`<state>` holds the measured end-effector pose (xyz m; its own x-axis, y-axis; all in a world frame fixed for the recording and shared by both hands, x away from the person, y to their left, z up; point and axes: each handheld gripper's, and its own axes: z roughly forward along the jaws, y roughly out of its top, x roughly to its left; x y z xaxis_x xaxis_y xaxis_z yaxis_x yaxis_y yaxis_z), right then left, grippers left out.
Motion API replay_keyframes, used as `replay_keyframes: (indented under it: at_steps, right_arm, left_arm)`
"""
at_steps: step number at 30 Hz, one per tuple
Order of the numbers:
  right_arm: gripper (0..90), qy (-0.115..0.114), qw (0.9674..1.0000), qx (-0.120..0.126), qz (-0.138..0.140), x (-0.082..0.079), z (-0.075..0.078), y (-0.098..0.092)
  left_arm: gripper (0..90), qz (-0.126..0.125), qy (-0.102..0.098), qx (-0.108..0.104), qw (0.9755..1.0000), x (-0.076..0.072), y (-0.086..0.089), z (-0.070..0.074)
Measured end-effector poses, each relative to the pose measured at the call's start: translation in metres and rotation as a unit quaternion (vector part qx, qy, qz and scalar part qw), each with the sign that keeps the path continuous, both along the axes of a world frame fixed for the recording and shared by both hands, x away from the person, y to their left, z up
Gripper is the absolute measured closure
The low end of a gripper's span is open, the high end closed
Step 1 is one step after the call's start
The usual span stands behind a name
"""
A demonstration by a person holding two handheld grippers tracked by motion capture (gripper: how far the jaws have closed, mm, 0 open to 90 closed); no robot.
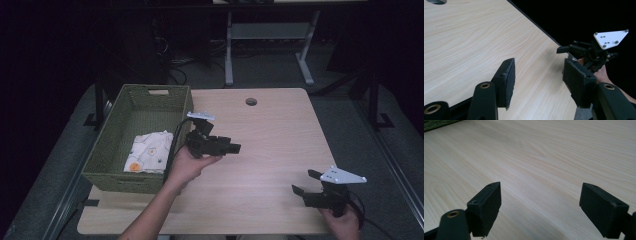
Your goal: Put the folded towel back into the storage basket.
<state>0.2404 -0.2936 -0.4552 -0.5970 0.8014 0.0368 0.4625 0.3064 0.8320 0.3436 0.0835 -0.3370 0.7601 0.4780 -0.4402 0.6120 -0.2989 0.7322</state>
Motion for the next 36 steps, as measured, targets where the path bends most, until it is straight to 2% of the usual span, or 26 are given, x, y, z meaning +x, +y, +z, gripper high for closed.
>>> replay_keyframes:
  at_steps: [10, 19, 23, 25, 32, 36]
  right_arm:
    - [17.4, -0.001, 1.0, 0.0, 0.002, -0.001, 0.0, 0.001]
    - [17.4, -0.003, 1.0, -0.002, 0.001, -0.002, 0.001, 0.001]
    - [17.3, -0.004, 1.0, -0.003, 0.002, -0.002, 0.001, 0.001]
    - [17.3, -0.004, 1.0, -0.004, 0.002, -0.002, 0.001, 0.001]
    - [17.4, -0.002, 1.0, -0.003, 0.002, -0.003, 0.001, 0.002]
    - [17.3, -0.003, 1.0, -0.005, 0.002, -0.002, 0.001, 0.001]
  left_arm:
    - [42.8, 0.002, 0.002, -0.005, 1.0, -0.005, -0.015, -0.007]
    - [41.9, -0.004, 0.009, 0.0, 1.0, -0.007, -0.026, -0.018]
    - [41.8, 0.0, 0.011, -0.008, 0.9999, -0.009, -0.029, -0.021]
    - [41.8, -0.003, 0.009, -0.004, 0.9999, -0.01, -0.03, -0.024]
    - [41.1, -0.008, 0.016, -0.012, 0.9998, -0.014, -0.037, -0.031]
    - [40.8, -0.016, 0.015, -0.008, 0.9997, -0.017, -0.041, -0.035]
